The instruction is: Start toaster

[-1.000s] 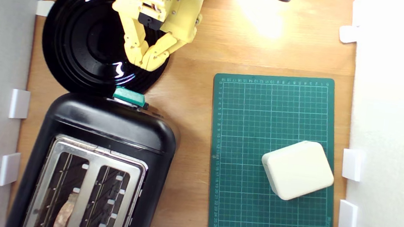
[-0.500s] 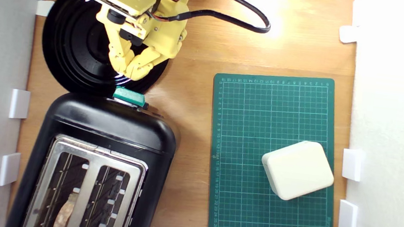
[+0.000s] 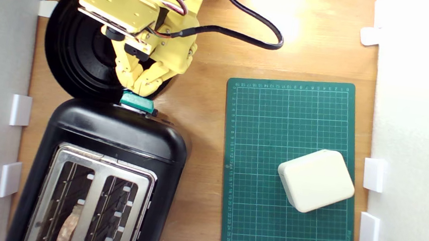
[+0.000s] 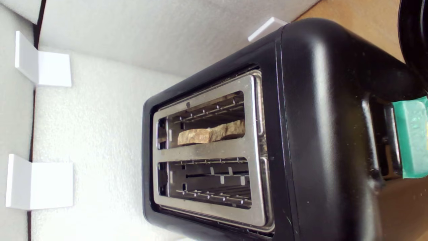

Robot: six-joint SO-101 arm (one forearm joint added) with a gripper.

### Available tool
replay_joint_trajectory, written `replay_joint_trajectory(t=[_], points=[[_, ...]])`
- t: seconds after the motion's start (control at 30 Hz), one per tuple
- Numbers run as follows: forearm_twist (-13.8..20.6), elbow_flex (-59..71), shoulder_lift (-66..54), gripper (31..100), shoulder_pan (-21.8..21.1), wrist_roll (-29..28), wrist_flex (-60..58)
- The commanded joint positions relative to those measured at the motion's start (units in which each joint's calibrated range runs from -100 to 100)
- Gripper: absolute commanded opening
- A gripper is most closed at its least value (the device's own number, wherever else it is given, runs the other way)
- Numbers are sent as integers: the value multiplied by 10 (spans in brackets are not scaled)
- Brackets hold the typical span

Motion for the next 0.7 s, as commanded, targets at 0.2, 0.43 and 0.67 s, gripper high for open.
replay_joint_trajectory(t=[0.2,0.43,0.67], points=[[-3,-47,38,315,5,-9,-35],[-3,-64,43,315,5,-9,-38],[-4,-73,47,315,4,-9,-38]])
